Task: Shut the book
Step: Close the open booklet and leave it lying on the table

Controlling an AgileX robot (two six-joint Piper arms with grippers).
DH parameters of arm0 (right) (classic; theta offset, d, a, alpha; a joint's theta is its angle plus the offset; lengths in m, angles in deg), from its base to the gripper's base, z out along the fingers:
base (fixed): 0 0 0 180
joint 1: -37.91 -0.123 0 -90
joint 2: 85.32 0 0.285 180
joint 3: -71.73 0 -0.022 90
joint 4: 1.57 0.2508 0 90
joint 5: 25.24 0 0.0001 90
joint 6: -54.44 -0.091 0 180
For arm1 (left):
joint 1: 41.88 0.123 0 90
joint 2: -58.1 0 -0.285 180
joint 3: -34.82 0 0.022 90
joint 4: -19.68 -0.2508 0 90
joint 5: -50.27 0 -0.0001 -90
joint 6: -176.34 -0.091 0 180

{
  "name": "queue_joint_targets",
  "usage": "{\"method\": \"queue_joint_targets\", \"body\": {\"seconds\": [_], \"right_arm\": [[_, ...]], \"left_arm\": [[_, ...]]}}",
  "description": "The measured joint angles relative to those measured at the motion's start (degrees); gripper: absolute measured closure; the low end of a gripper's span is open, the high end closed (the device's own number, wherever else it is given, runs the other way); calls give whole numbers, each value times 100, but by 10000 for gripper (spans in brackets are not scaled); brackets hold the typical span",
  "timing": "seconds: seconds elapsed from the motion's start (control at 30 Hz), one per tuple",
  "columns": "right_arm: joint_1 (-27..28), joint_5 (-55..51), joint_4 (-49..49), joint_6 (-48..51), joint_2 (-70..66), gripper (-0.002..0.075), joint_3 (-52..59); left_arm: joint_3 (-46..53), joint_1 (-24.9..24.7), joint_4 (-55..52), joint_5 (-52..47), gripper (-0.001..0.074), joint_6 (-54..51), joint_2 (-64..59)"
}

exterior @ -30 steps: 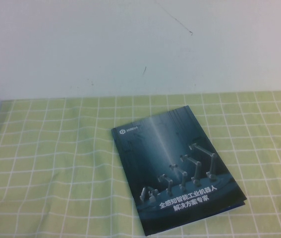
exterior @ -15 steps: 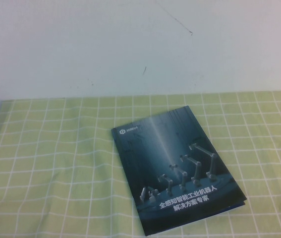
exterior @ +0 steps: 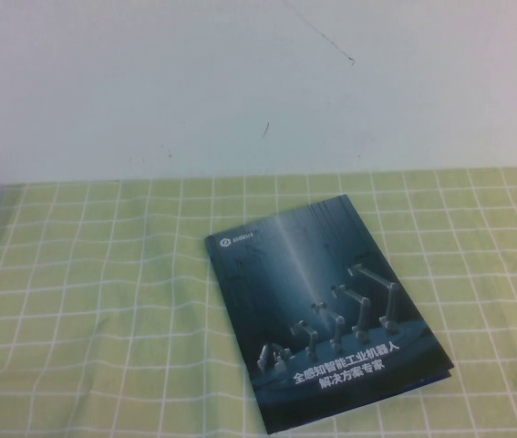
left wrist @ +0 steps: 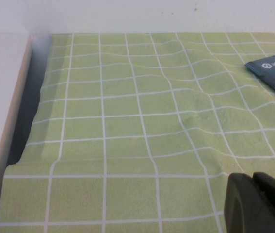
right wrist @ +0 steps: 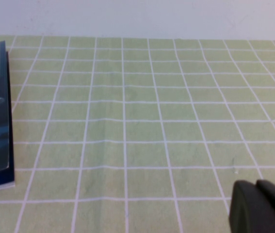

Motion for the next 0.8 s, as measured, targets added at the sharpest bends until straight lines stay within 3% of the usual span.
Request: {"method": "queue_joint_targets", "body": {"seconds": [0.8], "right_arm": [[0, 0, 0, 0, 0, 729, 0]], "left_arm": [[0, 0, 0, 0, 738, 58, 0]]}}
